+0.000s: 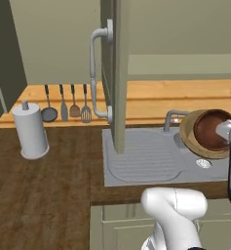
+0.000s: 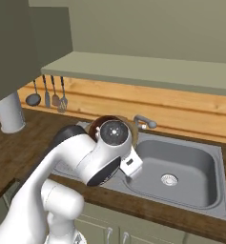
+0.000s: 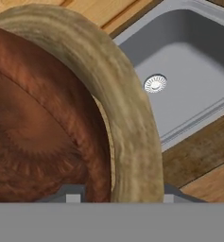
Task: Pick up the bowls on the counter and stack them on top of one another in the open cabinet. Place the smaller bowl on top of the larger bowl.
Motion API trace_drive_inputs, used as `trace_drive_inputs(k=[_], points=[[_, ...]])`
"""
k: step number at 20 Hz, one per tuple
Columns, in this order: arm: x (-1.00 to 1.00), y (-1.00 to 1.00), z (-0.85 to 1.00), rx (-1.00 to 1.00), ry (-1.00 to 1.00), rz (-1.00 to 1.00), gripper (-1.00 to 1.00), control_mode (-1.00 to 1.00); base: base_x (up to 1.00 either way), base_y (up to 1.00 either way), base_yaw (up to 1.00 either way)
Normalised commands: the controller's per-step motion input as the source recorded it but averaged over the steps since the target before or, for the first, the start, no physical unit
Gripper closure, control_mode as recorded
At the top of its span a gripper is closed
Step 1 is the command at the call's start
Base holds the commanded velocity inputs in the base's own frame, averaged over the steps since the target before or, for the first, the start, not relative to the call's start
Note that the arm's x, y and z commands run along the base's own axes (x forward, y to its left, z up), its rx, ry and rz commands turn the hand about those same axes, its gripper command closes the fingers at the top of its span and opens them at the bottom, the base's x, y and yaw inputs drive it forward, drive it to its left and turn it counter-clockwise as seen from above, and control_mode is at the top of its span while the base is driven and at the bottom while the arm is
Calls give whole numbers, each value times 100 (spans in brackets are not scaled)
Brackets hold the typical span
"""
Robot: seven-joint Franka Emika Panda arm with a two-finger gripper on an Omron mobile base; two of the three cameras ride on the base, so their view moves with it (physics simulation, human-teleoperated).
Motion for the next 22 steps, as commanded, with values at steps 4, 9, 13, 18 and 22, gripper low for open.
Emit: trace_drive_inputs(k=[4, 9, 13, 18, 22], points=[[34, 0, 76, 6, -12, -9, 100, -100, 0, 0, 0], [-9, 0, 100, 7, -20, -3, 100, -100, 0, 0, 0], [9, 0, 99, 7, -14, -6, 100, -100, 0, 0, 0], [50, -1, 92, 10, -3, -11, 100, -100, 0, 0, 0], [85, -11, 83, 14, 0, -16, 100, -100, 0, 0, 0]])
